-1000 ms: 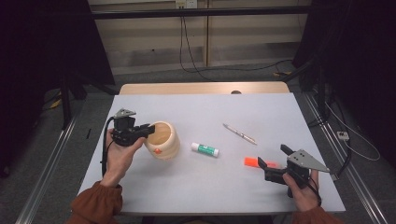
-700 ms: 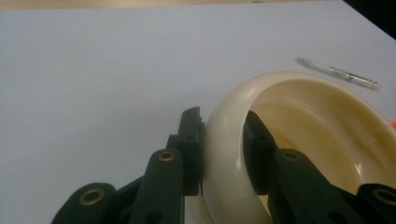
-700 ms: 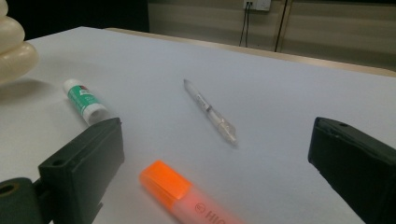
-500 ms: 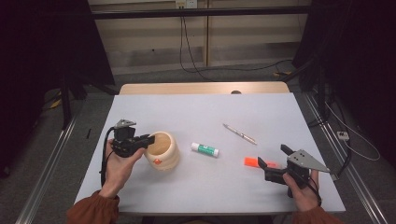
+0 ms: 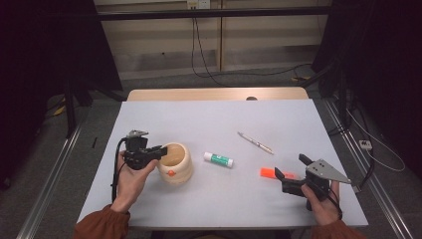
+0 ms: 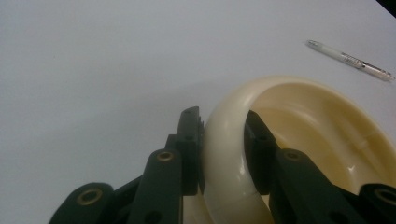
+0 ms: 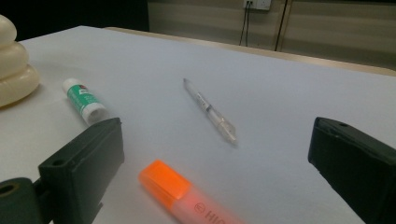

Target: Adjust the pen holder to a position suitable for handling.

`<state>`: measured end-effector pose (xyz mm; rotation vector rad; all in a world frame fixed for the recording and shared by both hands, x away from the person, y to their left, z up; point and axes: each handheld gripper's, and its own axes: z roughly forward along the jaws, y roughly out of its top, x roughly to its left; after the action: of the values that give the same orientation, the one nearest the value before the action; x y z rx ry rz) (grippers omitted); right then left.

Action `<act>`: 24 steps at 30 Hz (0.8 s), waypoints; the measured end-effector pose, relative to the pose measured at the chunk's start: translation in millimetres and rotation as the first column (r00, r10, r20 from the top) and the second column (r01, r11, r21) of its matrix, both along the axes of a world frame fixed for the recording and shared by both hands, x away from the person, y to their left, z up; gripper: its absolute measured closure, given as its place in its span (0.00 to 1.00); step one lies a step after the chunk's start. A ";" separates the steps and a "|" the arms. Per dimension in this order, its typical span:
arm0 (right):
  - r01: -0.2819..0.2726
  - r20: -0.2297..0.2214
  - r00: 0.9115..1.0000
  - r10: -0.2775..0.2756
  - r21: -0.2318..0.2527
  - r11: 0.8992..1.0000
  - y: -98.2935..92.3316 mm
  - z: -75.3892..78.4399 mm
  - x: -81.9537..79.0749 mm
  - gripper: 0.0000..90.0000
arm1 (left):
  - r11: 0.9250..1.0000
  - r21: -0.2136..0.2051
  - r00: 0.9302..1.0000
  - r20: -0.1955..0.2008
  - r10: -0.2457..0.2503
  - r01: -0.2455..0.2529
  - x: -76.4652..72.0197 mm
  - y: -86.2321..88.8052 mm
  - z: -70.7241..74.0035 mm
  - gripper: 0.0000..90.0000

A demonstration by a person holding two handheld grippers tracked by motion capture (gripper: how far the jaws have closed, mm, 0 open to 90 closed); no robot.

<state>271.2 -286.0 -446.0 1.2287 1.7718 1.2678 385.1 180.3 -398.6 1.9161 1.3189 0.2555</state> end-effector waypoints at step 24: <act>-0.002 0.001 1.000 0.002 0.000 1.000 -0.1 0.0 -0.4 0.04 | 0.995 -0.049 0.996 -0.014 -0.090 0.089 -4.7 -20.3 -4.7 0.68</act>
<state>270.8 -286.1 -446.0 1.2262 1.7722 1.2690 380.3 159.9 -403.4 1.9346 1.2354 0.1614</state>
